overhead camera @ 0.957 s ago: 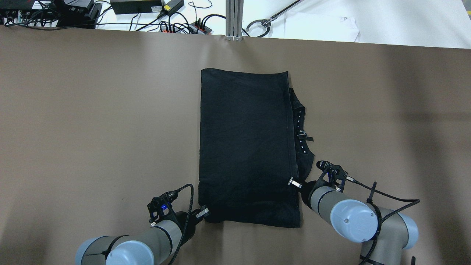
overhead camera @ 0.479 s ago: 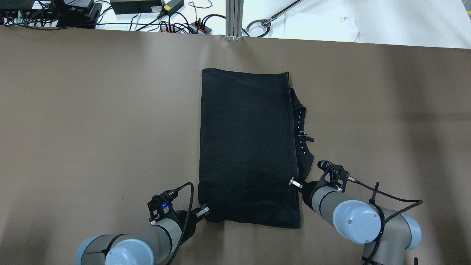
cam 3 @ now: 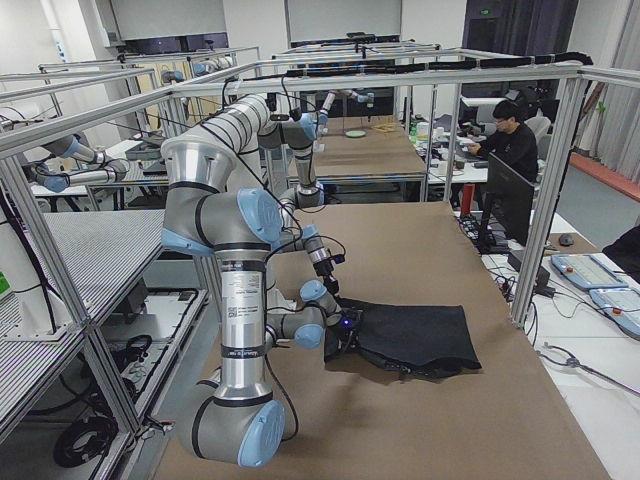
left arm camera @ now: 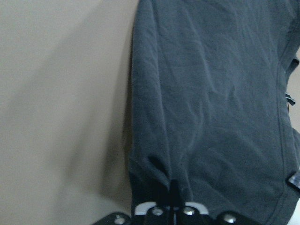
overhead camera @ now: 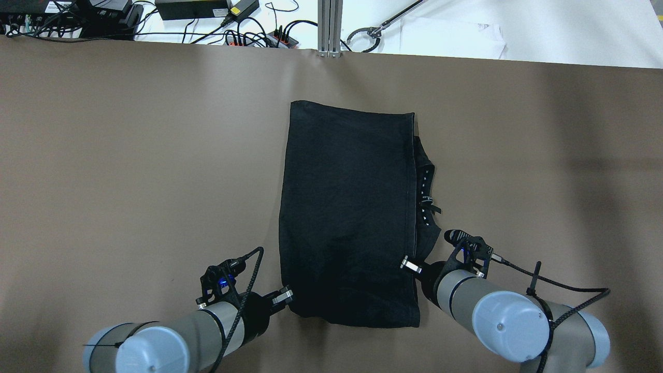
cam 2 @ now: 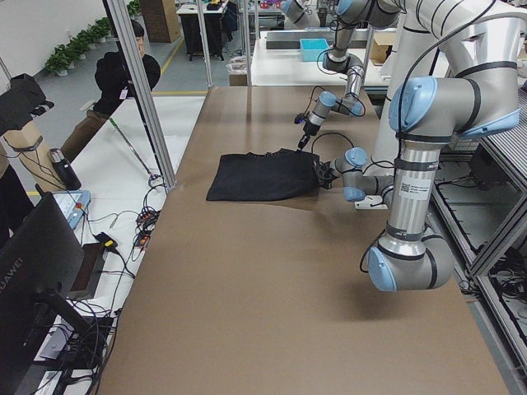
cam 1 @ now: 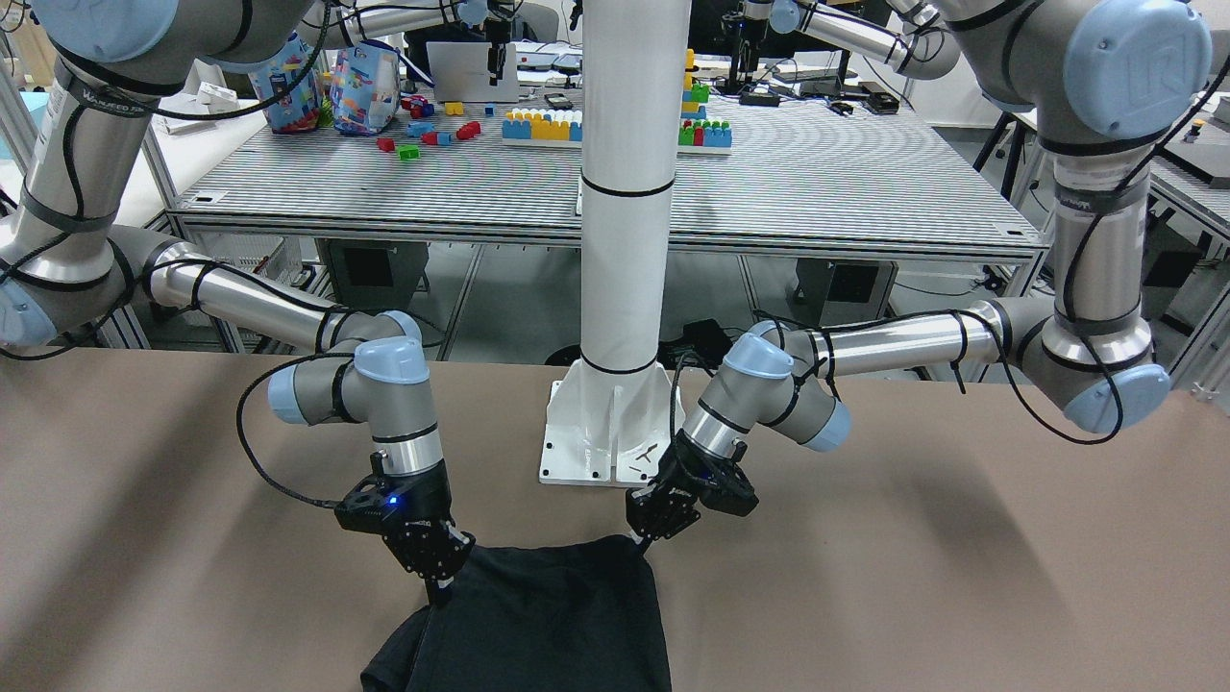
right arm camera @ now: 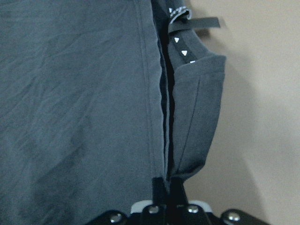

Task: Fold clothes
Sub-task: 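Lift the near end with both grippers and carry it away from the robot, then lay the near end onto the far end of the shirt with both grippers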

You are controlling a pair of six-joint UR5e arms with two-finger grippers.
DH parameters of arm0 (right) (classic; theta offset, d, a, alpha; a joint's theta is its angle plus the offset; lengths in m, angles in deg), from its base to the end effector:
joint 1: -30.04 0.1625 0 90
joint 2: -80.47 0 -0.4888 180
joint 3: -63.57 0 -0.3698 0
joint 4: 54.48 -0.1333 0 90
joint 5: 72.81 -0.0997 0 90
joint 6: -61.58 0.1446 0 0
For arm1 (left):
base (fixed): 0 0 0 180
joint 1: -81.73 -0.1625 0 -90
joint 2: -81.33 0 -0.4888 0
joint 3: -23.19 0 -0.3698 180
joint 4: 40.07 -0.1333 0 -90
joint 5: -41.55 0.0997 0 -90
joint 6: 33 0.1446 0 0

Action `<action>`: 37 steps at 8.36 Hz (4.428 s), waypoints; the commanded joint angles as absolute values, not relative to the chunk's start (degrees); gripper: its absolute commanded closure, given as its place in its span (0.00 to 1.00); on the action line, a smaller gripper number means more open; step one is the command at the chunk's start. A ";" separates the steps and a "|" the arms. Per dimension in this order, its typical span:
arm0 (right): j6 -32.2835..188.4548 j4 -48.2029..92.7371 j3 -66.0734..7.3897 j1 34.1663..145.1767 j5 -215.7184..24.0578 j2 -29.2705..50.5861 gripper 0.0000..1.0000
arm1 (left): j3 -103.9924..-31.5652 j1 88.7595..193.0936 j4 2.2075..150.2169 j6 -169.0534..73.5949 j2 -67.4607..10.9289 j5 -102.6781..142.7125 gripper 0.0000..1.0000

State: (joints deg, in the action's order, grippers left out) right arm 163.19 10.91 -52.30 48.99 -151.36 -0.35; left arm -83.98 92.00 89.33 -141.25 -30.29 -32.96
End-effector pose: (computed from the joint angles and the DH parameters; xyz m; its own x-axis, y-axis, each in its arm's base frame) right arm -0.4708 -0.3329 0.4182 0.3713 0.3360 0.8656 -0.5666 0.8205 -0.0755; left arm 0.5845 -0.2806 0.3162 0.0569 -0.3170 -0.9467 0.4705 0.8449 -0.2546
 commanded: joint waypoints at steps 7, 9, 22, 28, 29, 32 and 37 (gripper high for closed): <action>162.22 21.81 -52.38 57.01 -151.73 6.89 1.00 | -86.27 114.58 58.03 -128.55 -48.19 -48.98 1.00; 161.60 21.81 -49.82 59.12 -151.82 8.65 1.00 | -78.63 118.10 58.02 -125.56 -53.29 -49.06 1.00; 152.99 11.61 -27.21 74.93 -168.31 21.75 0.09 | -41.14 125.05 82.70 -114.91 -66.07 -54.04 0.00; 166.61 12.05 -29.34 64.07 -160.19 20.79 0.27 | -41.32 124.97 83.24 -114.74 -64.48 -54.69 0.00; 166.79 12.05 -29.25 63.53 -159.48 20.70 0.29 | -41.32 124.97 83.33 -114.74 -63.96 -54.60 0.00; 168.27 11.27 -29.25 61.77 -155.95 21.31 0.61 | -41.32 124.97 83.77 -114.74 -63.78 -54.60 0.00; 171.01 11.53 -28.81 62.47 -154.03 21.23 1.00 | -41.84 124.97 84.47 -114.74 -62.55 -54.69 0.00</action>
